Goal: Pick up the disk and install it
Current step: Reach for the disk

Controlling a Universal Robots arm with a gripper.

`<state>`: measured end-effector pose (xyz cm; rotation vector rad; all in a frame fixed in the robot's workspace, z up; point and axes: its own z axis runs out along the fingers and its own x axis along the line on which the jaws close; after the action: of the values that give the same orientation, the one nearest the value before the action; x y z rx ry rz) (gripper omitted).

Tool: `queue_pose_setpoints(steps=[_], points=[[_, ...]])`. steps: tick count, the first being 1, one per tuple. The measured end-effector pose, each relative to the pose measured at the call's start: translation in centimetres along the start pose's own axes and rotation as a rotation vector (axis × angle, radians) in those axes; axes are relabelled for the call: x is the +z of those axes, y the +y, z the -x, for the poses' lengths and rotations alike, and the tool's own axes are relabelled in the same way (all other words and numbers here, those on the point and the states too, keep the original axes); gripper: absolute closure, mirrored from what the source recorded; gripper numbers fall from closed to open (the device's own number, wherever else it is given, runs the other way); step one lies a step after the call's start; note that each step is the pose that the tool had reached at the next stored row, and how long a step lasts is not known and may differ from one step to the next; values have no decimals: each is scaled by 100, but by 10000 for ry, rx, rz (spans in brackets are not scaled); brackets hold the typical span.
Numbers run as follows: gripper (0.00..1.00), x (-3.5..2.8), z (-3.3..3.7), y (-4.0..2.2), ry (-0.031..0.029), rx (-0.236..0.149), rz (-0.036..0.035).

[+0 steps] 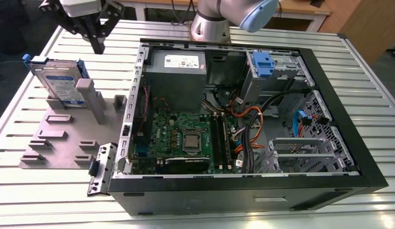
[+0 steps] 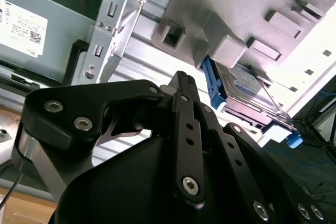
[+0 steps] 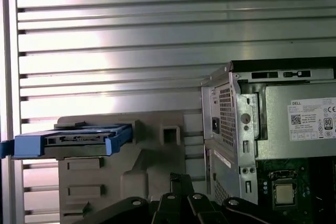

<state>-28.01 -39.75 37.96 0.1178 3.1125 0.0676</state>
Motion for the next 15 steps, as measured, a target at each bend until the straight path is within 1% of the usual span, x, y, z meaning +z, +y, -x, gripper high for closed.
queue_pose_setpoints(steps=[1,2,4,13,15], points=[[89,4,-25,-1,0,1,0],[89,15,-81,-3,-1,2,0],[89,29,-153,-5,-1,1,1],[89,85,-391,-16,0,2,-1],[89,97,-449,-7,0,1,0]])
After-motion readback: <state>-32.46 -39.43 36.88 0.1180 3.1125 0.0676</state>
